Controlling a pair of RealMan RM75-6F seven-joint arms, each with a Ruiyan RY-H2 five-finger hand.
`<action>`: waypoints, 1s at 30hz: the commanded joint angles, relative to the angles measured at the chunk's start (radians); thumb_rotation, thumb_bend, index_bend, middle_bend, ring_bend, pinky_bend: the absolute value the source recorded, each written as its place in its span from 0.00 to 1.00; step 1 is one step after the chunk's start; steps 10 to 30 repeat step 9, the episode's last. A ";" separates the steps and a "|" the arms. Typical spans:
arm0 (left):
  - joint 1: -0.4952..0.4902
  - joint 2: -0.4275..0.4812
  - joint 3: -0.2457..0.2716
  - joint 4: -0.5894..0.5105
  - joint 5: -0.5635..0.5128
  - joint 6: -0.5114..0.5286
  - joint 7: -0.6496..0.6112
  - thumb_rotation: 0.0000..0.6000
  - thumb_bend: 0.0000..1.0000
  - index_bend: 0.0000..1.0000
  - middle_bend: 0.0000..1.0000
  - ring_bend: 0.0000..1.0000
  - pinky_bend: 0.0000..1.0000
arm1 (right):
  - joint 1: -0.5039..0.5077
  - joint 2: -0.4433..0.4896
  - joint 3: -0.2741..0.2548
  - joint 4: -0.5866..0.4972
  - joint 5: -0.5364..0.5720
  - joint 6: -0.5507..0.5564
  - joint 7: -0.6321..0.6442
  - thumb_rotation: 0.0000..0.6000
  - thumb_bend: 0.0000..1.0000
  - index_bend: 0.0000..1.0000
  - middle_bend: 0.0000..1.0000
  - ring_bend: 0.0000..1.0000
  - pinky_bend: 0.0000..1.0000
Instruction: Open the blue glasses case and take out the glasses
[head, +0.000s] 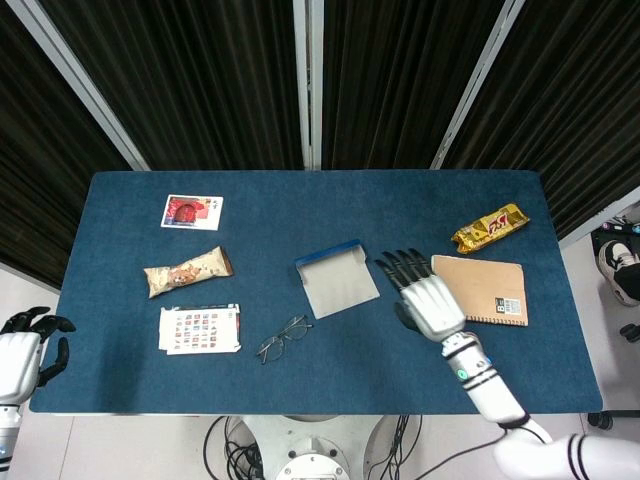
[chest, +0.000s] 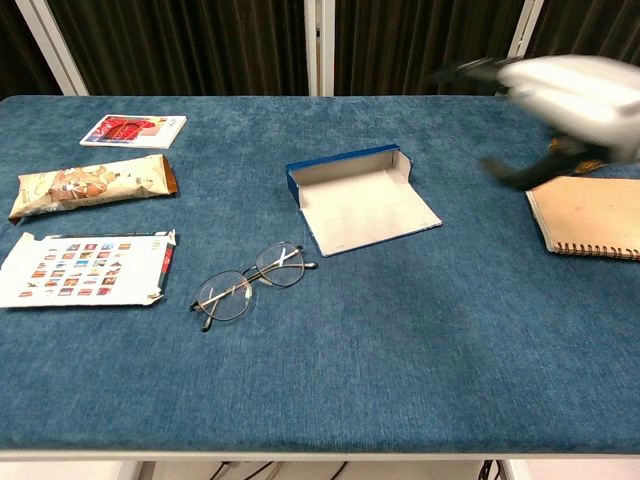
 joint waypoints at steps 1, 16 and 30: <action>0.000 0.000 0.000 -0.001 -0.001 0.000 0.004 1.00 0.57 0.45 0.44 0.21 0.24 | -0.158 0.138 -0.077 -0.093 -0.058 0.172 0.082 1.00 0.38 0.00 0.06 0.00 0.00; 0.001 -0.002 0.000 -0.003 -0.002 0.002 0.013 1.00 0.57 0.45 0.44 0.21 0.24 | -0.333 0.217 -0.152 -0.096 -0.149 0.341 0.212 1.00 0.37 0.00 0.06 0.00 0.00; 0.001 -0.002 0.000 -0.003 -0.002 0.002 0.013 1.00 0.57 0.45 0.44 0.21 0.24 | -0.333 0.217 -0.152 -0.096 -0.149 0.341 0.212 1.00 0.37 0.00 0.06 0.00 0.00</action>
